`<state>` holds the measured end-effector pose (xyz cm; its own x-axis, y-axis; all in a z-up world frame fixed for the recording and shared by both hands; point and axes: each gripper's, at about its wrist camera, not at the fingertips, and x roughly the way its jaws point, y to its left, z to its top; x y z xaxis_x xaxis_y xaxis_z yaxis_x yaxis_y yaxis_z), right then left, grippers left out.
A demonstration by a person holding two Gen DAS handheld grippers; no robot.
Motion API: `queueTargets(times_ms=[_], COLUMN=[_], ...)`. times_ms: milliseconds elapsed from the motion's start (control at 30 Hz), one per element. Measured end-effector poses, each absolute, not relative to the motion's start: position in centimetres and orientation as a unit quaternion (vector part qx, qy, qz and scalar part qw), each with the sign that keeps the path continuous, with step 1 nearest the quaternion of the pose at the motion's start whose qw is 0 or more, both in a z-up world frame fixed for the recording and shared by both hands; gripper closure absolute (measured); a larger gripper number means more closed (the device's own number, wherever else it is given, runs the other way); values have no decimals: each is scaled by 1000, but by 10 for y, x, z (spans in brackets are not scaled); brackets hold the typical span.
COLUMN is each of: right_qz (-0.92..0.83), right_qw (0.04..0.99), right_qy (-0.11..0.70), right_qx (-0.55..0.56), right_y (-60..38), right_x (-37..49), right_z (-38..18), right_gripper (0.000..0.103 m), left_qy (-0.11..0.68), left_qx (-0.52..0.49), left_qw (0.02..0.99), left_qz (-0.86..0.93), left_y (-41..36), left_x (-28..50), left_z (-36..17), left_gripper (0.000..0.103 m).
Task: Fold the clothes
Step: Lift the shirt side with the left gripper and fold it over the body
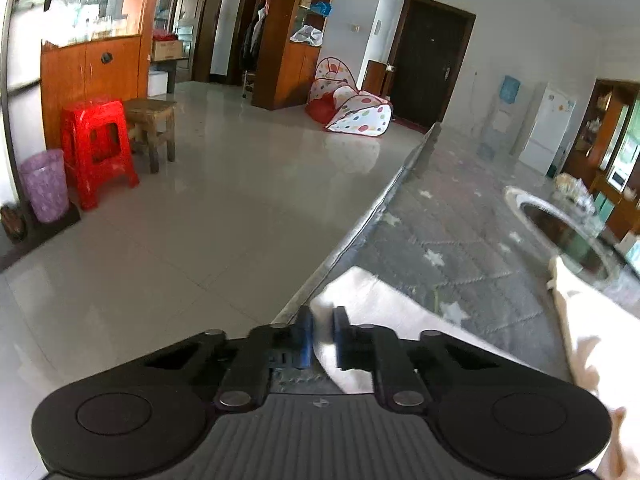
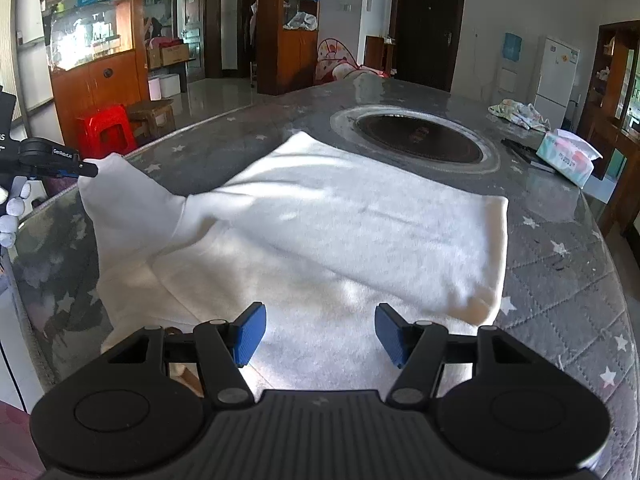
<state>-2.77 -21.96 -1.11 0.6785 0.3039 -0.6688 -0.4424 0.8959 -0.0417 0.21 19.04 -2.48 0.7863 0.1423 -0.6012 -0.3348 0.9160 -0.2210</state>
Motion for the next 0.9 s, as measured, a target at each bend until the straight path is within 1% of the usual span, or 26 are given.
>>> queueTargets(times_ms=[133, 267, 433, 567, 767, 900], right_qz=[206, 201, 185, 168, 142, 119], right_qw=[915, 920, 930, 937, 945, 950], right_qy=[336, 327, 311, 300, 291, 289], right_qx=[-90, -79, -65, -53, -36, -24], right_y=[-223, -229, -245, -263, -287, -300], right_x=[-31, -33, -39, -44, -49, -50], right_z=[-5, 1, 12, 19, 25, 26], right_gripper=[42, 42, 42, 42, 43, 45], left_qy=[284, 264, 250, 246, 257, 286], left_qx=[-167, -176, -175, -170, -163, -137], left_qw=[941, 948, 943, 929, 902, 882], left_qz=[78, -11, -133, -217, -306, -349], left_y=[179, 152, 100, 53, -12, -50], left_x=[-3, -12, -15, -14, -7, -4], left_z=[-9, 18, 52, 67, 67, 49], left_gripper=[94, 94, 94, 94, 94, 91])
